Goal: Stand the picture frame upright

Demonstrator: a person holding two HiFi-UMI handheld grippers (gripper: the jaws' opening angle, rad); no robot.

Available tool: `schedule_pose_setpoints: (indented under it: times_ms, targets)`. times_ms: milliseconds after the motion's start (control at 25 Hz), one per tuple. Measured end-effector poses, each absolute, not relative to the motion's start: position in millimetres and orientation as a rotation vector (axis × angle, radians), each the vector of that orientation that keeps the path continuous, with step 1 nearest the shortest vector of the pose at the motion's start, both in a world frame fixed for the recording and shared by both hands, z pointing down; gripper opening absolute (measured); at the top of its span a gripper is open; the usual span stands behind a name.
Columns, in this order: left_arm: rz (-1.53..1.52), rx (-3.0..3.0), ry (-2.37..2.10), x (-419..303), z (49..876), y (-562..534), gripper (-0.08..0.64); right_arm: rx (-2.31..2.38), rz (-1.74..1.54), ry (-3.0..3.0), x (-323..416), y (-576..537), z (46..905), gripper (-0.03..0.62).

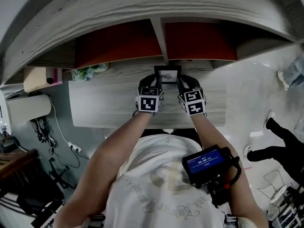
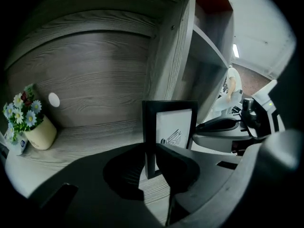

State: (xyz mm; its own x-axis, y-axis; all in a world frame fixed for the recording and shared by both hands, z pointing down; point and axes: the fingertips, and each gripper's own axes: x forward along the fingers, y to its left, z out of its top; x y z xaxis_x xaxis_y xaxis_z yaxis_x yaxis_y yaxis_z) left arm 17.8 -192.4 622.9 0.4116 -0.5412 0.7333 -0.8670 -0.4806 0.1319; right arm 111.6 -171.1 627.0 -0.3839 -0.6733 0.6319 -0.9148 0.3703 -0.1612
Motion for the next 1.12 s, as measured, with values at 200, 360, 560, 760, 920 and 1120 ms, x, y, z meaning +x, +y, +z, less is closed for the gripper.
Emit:
schedule_pose_setpoints:
  times_ms: [200, 360, 560, 760, 920, 1120]
  targets:
    - [0.855, 2.167, -1.181, 20, 626, -195, 0.071, 1.359, 0.680, -2.171, 115, -178, 628, 0.060]
    - [0.873, 2.159, -1.182, 19, 630, -199, 0.071, 1.361, 0.682, -2.172, 116, -183, 629, 0.058]
    - [0.882, 2.157, -1.179, 18, 634, -203, 0.071, 1.347, 0.680, -2.174, 115, -187, 631, 0.058]
    - [0.884, 2.163, -1.179, 19, 634, -207, 0.071, 1.342, 0.683, -2.171, 115, -189, 633, 0.057]
    - [0.890, 2.173, -1.178, 19, 634, -208, 0.071, 1.342, 0.676, -2.172, 115, -190, 632, 0.057]
    - [0.876, 2.161, -1.178, 19, 633, -210, 0.072, 1.344, 0.682, -2.168, 115, -192, 633, 0.057]
